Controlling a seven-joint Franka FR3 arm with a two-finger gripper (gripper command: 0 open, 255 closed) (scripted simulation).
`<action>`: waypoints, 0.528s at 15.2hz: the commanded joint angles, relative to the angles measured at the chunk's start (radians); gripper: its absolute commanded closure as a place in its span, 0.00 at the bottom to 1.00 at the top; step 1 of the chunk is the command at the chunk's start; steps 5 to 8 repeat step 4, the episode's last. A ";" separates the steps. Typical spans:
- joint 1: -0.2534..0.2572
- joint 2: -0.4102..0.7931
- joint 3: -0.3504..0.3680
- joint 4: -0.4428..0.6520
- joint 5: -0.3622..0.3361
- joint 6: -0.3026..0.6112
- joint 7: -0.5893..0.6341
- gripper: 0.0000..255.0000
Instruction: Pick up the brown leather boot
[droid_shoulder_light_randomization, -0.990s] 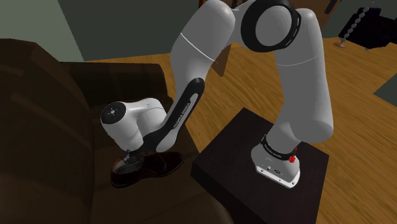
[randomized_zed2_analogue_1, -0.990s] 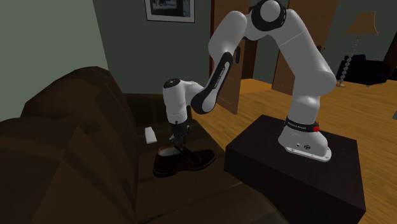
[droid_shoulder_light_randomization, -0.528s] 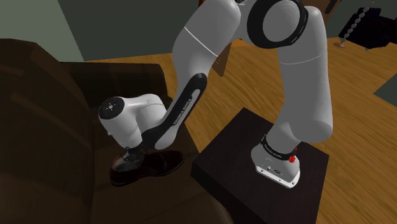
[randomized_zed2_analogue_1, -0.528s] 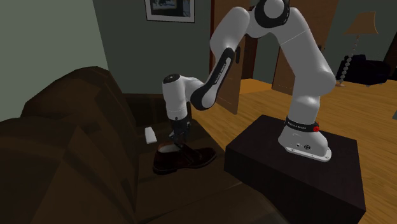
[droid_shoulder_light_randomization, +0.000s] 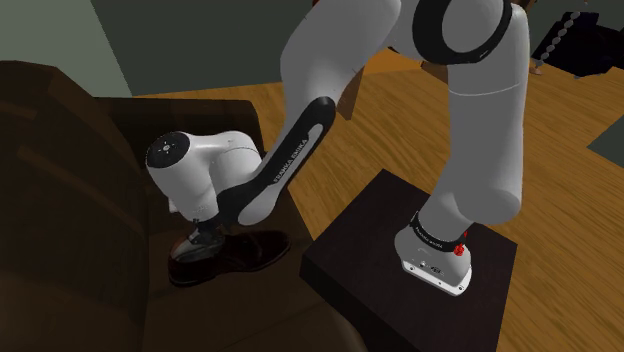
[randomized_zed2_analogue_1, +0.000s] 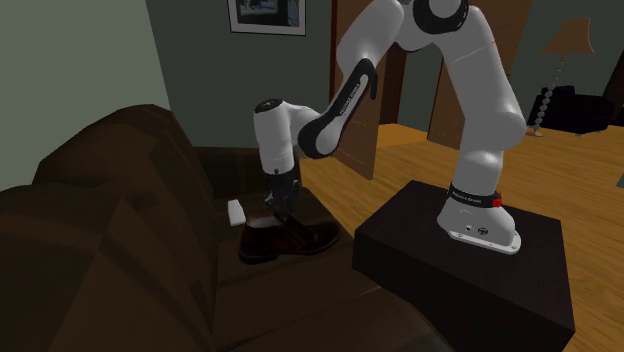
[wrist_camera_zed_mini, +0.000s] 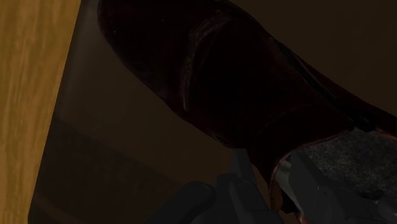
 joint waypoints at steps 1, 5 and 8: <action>-0.007 -0.020 0.011 0.003 0.017 -0.018 -0.013 1.00; -0.011 -0.032 0.017 0.003 0.027 -0.028 -0.021 1.00; -0.011 -0.032 0.017 0.003 0.027 -0.028 -0.021 1.00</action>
